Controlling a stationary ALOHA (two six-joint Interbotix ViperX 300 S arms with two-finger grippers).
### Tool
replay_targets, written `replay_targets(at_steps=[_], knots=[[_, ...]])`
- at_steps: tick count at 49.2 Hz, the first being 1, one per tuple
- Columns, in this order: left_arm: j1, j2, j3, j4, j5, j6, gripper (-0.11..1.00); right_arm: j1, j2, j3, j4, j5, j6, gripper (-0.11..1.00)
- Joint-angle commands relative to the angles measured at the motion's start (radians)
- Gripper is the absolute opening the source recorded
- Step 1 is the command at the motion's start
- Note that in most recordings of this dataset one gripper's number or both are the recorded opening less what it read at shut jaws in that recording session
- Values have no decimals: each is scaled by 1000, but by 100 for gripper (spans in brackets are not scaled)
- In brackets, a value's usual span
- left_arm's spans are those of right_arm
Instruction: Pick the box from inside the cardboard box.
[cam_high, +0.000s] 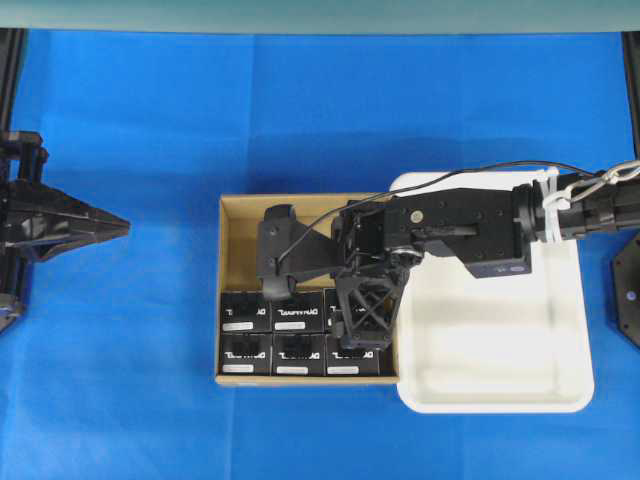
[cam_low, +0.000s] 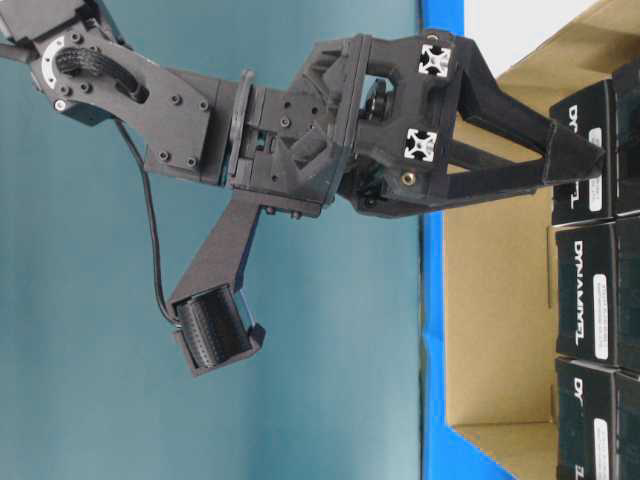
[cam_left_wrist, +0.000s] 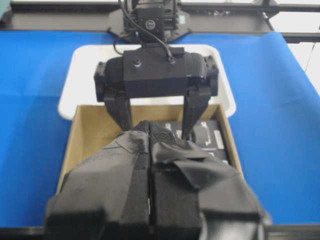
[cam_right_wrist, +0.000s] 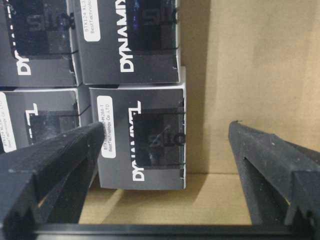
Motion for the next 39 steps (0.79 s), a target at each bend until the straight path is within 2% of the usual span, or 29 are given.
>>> replay_targets(at_steps=[1, 15, 39], knots=[[0, 8, -28, 3, -5, -2, -7, -11, 6, -5, -8, 0, -2, 99], [0, 8, -26, 2, -5, -2, -7, -40, 6, -6, -26, 0, -9, 99], [0, 6, -28, 2, -5, -2, -7, -106, 26, -9, -26, 0, -60, 99]])
